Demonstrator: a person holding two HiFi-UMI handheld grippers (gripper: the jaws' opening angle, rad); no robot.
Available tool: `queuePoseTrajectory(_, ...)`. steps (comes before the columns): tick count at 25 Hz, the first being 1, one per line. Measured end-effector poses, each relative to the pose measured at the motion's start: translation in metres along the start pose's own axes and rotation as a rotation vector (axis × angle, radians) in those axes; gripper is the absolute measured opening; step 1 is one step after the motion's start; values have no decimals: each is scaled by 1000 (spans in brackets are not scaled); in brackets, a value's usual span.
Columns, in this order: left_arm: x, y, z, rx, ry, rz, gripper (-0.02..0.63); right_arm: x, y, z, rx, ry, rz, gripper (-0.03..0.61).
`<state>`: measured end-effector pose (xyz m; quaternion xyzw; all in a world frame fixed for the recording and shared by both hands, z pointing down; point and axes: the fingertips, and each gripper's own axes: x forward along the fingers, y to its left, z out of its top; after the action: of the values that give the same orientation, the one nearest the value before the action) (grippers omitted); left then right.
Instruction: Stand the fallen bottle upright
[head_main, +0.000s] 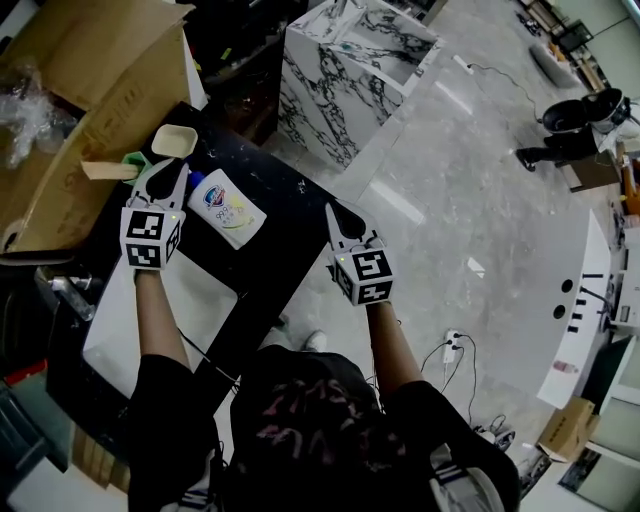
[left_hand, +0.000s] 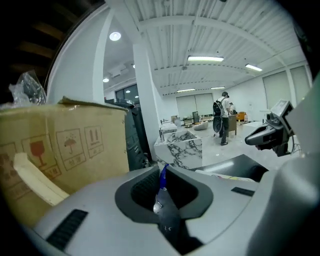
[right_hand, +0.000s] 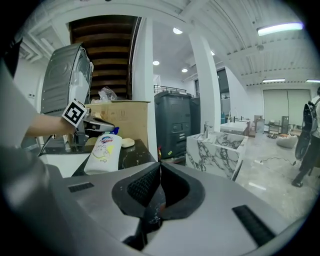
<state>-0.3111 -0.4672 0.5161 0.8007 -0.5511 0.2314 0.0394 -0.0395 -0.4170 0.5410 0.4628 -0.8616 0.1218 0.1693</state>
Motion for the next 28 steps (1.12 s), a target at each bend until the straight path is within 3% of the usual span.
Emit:
queuePoseTrajectory(5, -24, -16, 26, 163, -5, 47, 51, -11, 4, 7, 0, -28, 26, 15)
queuePoseTrajectory(9, -38, -28, 43, 236, -12, 77, 49, -19, 6, 10, 2, -52, 42, 15)
queuePoseTrajectory(22, -73, -96, 74, 624, 68, 133, 43, -61, 9, 6, 33, -109, 60, 17)
queuePoseTrajectory(28, -79, -135, 87, 649, 57, 108, 49, -84, 1, 2, 57, -128, 56, 17)
